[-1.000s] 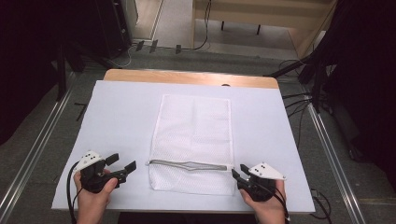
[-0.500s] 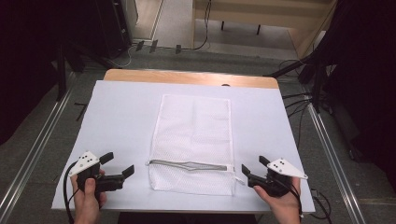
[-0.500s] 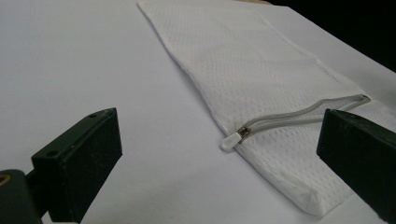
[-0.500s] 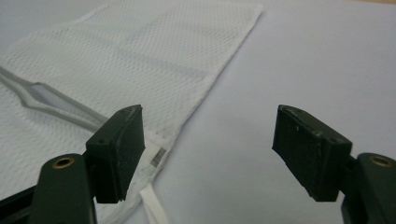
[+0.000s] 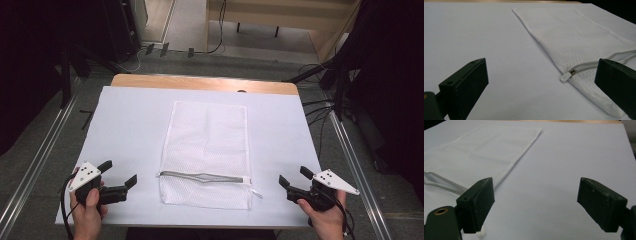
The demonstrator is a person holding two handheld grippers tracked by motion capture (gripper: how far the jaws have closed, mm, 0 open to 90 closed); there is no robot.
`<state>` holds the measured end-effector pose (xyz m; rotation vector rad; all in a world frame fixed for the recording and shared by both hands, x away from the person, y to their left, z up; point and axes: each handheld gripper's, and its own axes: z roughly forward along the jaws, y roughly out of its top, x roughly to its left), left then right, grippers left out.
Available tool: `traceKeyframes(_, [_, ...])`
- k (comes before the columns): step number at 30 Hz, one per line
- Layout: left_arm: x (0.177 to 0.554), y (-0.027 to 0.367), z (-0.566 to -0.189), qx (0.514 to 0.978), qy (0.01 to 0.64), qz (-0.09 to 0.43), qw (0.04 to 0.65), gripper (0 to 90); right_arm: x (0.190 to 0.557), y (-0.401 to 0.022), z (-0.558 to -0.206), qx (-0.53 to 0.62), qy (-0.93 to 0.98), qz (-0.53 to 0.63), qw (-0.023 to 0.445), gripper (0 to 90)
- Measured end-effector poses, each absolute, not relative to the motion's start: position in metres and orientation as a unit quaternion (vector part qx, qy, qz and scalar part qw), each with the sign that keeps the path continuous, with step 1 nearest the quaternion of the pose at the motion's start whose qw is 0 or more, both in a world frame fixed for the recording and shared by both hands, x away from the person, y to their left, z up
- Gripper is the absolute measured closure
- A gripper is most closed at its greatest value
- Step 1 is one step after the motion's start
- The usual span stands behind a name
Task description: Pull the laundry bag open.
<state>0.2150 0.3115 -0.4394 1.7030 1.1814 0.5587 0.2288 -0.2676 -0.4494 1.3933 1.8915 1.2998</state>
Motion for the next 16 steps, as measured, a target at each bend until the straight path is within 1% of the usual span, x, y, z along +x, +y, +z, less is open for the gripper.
traceKeyframes(6, [0.2166, 0.3144, -0.4403, 0.694, 0.49, 0.226, 0.477, 0.0, 0.2298, -0.2769, -0.4517, 0.52, 0.678, 0.466, 0.23, 15.0])
traceKeyframes(16, [0.2193, 0.3146, -0.4425, 0.698, 0.495, 0.224, 0.467, 0.0, 0.2306, -0.2773, -0.4531, 0.524, 0.678, 0.46, 0.234, 15.0])
